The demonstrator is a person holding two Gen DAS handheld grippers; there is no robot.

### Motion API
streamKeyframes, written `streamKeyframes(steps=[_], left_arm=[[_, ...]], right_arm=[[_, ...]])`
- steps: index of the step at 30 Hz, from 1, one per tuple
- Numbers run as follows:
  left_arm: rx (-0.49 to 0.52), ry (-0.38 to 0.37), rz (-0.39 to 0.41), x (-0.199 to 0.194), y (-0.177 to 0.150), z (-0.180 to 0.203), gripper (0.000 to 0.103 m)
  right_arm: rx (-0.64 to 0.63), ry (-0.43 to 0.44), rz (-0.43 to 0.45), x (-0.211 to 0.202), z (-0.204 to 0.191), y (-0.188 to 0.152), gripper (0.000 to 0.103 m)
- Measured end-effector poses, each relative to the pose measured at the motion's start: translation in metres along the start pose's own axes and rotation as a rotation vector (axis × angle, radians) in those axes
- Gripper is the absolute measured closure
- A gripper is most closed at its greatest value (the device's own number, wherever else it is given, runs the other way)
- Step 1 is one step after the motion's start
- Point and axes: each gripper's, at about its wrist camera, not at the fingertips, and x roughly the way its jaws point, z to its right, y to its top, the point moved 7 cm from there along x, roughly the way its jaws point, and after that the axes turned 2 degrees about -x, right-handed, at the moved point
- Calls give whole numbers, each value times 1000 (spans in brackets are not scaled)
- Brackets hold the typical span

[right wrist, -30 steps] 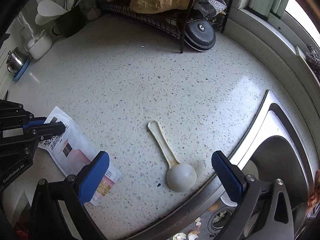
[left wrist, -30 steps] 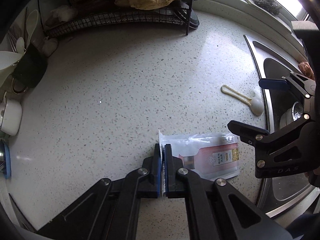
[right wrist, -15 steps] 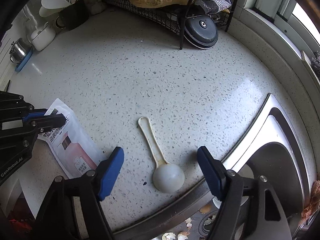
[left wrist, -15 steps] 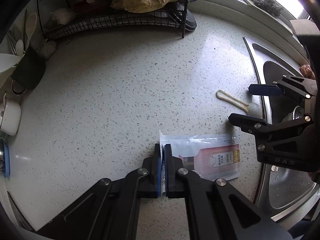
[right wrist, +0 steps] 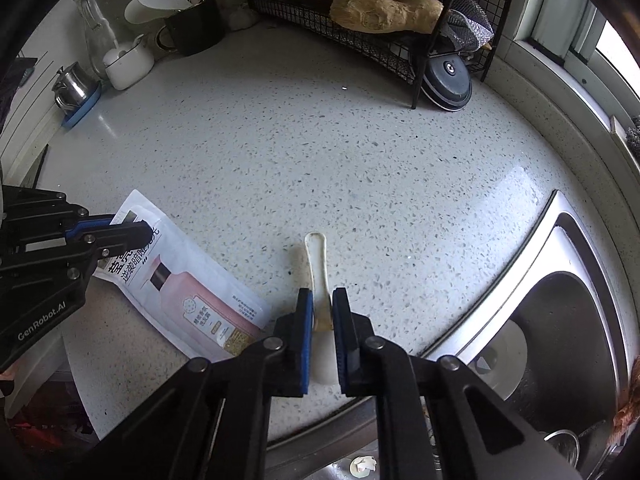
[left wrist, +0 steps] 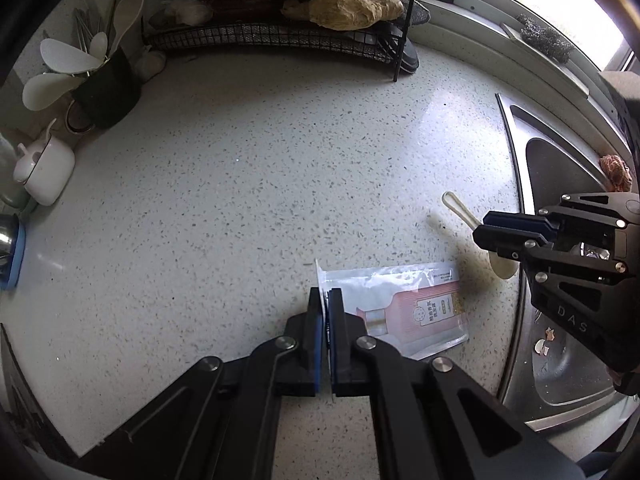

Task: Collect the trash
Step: 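Grasp the white measuring spoon handle with the right gripper, then carry the sample packet and spoon with both grippers down to the red bin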

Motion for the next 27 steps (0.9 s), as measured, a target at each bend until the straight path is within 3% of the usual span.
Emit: streamKeyframes(steps=[13, 27], left_arm=[[-75, 16, 77, -74, -86, -31, 102], [-152, 65, 120, -135, -197, -64, 102]], right_arm=[[-65, 35, 67, -36, -78, -19, 94], [-146, 109, 94, -71, -178, -76, 94]])
